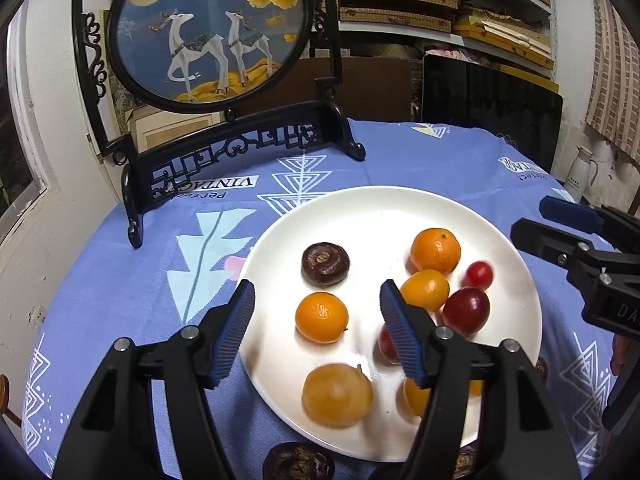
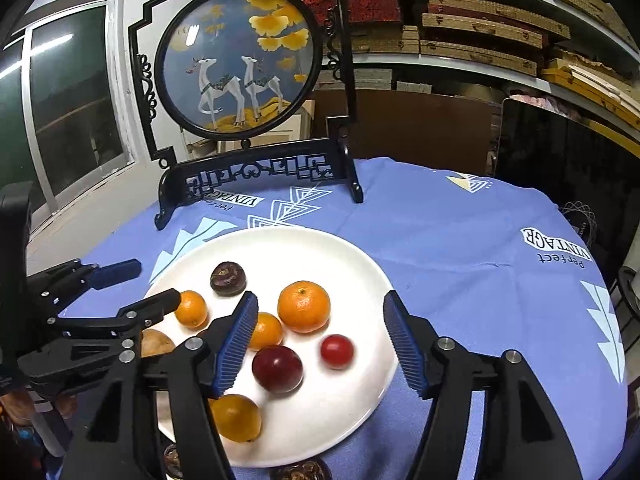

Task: Organize fruits
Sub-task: 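Move both open grippers back toward the remaining fruits, then grasp a tangerine with the right gripper while the left gripper grasps a brown fruit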

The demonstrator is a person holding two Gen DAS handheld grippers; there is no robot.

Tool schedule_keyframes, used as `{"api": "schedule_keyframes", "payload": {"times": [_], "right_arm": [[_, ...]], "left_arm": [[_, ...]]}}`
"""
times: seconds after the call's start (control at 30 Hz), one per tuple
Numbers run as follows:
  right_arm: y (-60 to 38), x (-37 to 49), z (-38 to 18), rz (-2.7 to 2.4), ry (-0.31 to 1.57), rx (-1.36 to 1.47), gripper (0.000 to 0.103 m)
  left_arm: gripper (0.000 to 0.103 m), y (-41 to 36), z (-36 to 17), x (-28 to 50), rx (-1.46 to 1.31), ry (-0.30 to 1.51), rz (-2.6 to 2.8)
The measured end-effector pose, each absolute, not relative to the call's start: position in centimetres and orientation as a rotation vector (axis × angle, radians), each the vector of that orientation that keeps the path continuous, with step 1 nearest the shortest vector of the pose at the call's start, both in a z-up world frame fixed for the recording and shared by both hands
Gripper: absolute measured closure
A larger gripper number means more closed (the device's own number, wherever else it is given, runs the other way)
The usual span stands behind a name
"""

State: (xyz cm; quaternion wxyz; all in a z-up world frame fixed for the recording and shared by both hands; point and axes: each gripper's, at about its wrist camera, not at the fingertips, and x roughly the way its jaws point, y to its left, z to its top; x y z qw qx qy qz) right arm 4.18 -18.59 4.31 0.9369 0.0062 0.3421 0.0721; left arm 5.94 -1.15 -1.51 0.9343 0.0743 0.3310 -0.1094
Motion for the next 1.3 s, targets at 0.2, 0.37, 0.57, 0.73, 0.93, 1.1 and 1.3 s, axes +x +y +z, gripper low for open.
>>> {"api": "schedule_keyframes", "payload": {"times": [0.2,0.37,0.57,0.73,0.93,1.1,1.3], "right_arm": [[-18.2,3.1,6.0,0.193,0.677,0.062,0.036],[-18.1,-2.9,6.9,0.248,0.659,0.081,0.022],[-19.2,-8.6,3.5,0.219,0.819,0.091,0.022],[-18.8,-9.5,0.3,0.231,0.937,0.124,0.022],[-16.7,-7.7,-2.3,0.244,1.006,0.103,0.025],[-15.9,-8.6,-1.8,0.257,1.011,0.051,0.058],[-16.3,-10.5,-0.9,0.258,0.996,0.048,0.058]], "left_arm": [[0.036,-0.2,-0.9,6.2,0.113,0.665,-0.214],[0.034,0.4,-0.2,5.9,0.085,0.653,-0.217],[0.03,-0.3,1.8,3.2,0.122,0.578,-0.286],[0.016,2.1,2.7,-1.9,0.129,0.491,-0.306],[0.016,7.2,0.6,-5.0,0.194,0.587,-0.229],[0.016,6.9,-1.9,-7.9,0.299,0.669,-0.35],[0.026,3.4,-5.1,-7.3,0.36,0.752,-0.406]]}}
